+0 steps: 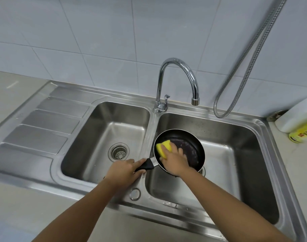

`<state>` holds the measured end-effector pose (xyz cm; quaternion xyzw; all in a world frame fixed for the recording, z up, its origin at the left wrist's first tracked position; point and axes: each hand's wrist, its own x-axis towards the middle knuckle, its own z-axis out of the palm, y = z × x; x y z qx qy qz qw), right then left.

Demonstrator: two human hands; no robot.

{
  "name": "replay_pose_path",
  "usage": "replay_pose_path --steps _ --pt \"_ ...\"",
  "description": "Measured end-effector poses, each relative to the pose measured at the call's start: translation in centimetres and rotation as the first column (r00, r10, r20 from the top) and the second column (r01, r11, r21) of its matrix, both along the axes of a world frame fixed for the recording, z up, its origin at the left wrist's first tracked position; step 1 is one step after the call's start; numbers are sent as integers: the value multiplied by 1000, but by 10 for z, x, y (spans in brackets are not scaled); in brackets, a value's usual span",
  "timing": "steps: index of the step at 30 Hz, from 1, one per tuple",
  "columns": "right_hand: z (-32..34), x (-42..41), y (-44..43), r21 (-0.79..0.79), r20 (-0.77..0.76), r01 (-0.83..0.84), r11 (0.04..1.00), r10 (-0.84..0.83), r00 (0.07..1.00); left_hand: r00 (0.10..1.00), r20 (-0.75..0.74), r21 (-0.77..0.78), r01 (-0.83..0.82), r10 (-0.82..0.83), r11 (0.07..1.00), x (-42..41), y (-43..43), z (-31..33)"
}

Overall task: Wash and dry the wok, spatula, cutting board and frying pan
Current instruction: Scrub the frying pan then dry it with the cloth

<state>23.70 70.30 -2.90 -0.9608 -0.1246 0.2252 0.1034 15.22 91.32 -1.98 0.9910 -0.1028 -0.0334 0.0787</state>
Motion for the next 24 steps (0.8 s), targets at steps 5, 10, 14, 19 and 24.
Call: replay_pose_path --steps 5,10,14,19,24 --pt "2 41 -20 -205 160 68 976 -35 987 1000 12 -14 -27 28 1000 -3 -5 -3" --pt "10 14 -53 -377 188 124 918 -55 981 996 -81 30 -26 28 999 2 -15 -4" --pt "-4 -26 -37 -222 -68 156 963 -175 982 984 -175 75 48 -34 996 5 -31 -2" --pt "-21 -16 -23 7 -136 143 990 -141 981 983 -182 86 -1 16 996 4 -34 4" --pt "-29 15 -49 -92 29 302 949 -300 953 983 -179 115 -23 43 993 -2 -34 6"
